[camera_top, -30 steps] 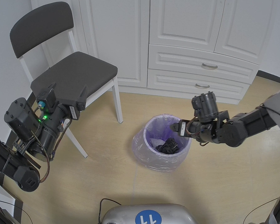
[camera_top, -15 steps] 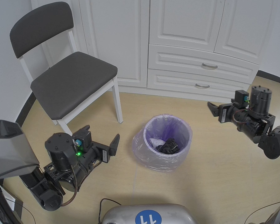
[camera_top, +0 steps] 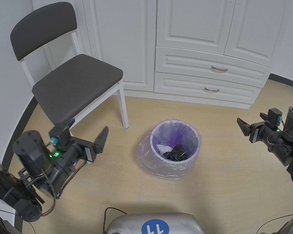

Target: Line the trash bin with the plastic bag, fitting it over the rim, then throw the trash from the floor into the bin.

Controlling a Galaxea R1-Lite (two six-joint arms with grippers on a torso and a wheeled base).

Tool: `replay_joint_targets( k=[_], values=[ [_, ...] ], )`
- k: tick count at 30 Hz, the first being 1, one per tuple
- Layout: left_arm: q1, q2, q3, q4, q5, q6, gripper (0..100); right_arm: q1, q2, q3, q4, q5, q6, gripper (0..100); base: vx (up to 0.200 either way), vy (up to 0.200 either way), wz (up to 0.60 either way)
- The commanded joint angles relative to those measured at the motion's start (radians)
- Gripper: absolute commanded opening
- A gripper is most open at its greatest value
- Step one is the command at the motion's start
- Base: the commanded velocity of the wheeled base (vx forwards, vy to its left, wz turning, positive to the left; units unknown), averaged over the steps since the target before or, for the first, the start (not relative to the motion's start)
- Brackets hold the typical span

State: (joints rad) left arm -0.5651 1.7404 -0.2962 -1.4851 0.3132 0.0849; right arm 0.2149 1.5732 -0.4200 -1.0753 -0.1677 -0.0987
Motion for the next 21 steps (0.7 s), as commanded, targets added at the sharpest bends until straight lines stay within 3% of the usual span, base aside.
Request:
replay_joint_targets(
  k=[1, 8, 12, 17, 21],
  values=[
    [0.016, -0.371, 0.111, 0.101, 0.006, 0.024, 100, -0.029, -0.297, 0.188, -0.054, 0.04, 0.007, 100, 0.0, 0.0, 0.0],
    [0.065, -0.601, 0.098, 0.215, 0.067, 0.067, 100, -0.028, -0.631, 0.165, 0.112, 0.03, 0.007, 100, 0.0, 0.0, 0.0],
    [0.169, -0.717, 0.095, 0.269, 0.072, 0.101, 100, -0.025, -0.831, 0.135, 0.29, 0.028, 0.01, 100, 0.0, 0.0, 0.0],
    [0.243, -0.877, 0.078, 0.378, 0.069, 0.099, 100, -0.032, -1.055, 0.093, 0.485, 0.028, 0.027, 100, 0.0, 0.0, 0.0],
    [0.289, -0.984, 0.078, 0.46, 0.056, 0.099, 100, -0.095, -1.167, 0.076, 0.538, 0.016, 0.047, 100, 0.0, 0.0, 0.0]
  ],
)
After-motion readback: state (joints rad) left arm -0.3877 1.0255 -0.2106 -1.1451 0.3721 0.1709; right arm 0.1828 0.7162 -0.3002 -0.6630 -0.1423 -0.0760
